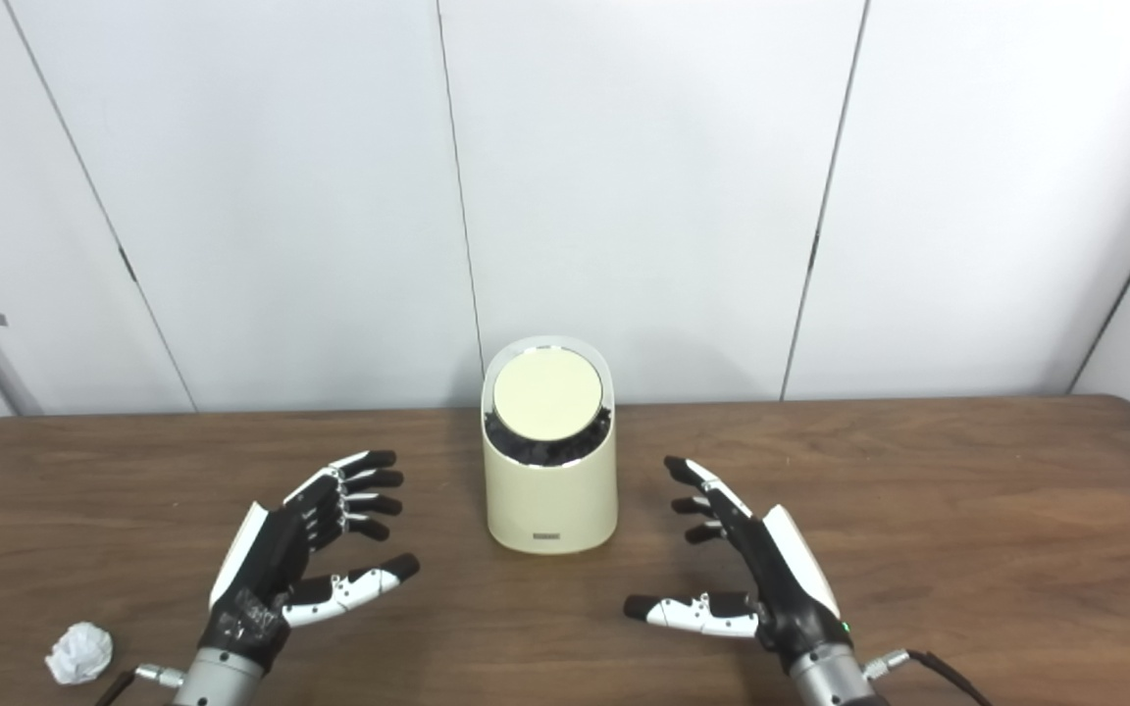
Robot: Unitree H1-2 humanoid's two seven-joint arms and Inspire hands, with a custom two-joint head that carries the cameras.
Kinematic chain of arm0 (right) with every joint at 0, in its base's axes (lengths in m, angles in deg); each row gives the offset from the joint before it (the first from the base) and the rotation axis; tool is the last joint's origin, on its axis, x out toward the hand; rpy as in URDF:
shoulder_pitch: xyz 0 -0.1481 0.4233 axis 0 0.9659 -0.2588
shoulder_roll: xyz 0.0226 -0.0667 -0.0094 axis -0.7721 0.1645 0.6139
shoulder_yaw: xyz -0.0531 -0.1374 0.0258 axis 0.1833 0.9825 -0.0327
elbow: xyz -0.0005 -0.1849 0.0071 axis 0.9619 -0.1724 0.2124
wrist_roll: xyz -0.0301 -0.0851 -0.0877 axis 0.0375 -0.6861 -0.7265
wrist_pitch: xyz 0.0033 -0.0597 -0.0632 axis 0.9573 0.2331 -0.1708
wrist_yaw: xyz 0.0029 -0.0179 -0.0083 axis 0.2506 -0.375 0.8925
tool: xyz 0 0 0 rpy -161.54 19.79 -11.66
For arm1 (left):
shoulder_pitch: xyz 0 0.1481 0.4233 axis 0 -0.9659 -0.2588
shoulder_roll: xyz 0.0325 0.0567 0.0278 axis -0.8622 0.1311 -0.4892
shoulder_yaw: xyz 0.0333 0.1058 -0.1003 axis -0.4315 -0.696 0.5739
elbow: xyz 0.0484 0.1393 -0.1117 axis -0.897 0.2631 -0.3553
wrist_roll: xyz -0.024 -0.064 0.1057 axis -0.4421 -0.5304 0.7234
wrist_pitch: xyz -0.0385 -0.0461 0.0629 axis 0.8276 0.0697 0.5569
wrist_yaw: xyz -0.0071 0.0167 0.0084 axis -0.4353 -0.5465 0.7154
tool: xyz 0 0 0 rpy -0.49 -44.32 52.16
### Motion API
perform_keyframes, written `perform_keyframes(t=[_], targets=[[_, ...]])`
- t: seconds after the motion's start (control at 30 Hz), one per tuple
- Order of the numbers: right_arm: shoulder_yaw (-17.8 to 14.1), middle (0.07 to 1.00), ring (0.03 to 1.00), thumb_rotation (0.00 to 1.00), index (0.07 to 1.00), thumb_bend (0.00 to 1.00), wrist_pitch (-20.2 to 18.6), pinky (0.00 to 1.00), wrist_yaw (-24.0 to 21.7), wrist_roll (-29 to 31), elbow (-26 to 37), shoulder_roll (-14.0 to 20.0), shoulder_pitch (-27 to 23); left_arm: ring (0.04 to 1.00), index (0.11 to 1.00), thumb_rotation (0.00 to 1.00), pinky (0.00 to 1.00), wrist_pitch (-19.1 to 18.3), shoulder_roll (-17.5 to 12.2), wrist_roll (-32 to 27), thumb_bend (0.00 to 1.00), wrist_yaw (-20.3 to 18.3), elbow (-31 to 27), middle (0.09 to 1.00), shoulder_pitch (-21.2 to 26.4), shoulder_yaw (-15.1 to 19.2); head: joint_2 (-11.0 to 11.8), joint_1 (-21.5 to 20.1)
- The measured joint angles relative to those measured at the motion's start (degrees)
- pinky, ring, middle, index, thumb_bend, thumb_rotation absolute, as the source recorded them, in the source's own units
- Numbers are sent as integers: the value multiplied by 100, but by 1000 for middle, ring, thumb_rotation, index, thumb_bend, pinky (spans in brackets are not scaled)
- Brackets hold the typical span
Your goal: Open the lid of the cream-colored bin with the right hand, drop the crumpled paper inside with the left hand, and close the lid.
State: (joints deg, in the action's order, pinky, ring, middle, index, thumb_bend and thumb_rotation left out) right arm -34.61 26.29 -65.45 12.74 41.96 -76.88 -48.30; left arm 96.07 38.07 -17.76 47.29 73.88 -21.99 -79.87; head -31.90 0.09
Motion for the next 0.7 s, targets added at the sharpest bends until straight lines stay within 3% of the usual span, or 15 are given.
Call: perform_keyframes(t=[0.4, 0.7], targets=[[35, 890, 785, 296, 875, 717, -3, 648, -5, -2, 2, 0, 0, 677, 814, 26, 585, -1, 44, 65, 673, 0, 0, 775, -55, 2, -9, -18], [54, 896, 818, 337, 897, 719, -118, 688, -11, -21, 69, -16, 7, 680, 814, 36, 588, -6, 44, 43, 677, -1, 0, 778, -102, 20, 0, -35]])
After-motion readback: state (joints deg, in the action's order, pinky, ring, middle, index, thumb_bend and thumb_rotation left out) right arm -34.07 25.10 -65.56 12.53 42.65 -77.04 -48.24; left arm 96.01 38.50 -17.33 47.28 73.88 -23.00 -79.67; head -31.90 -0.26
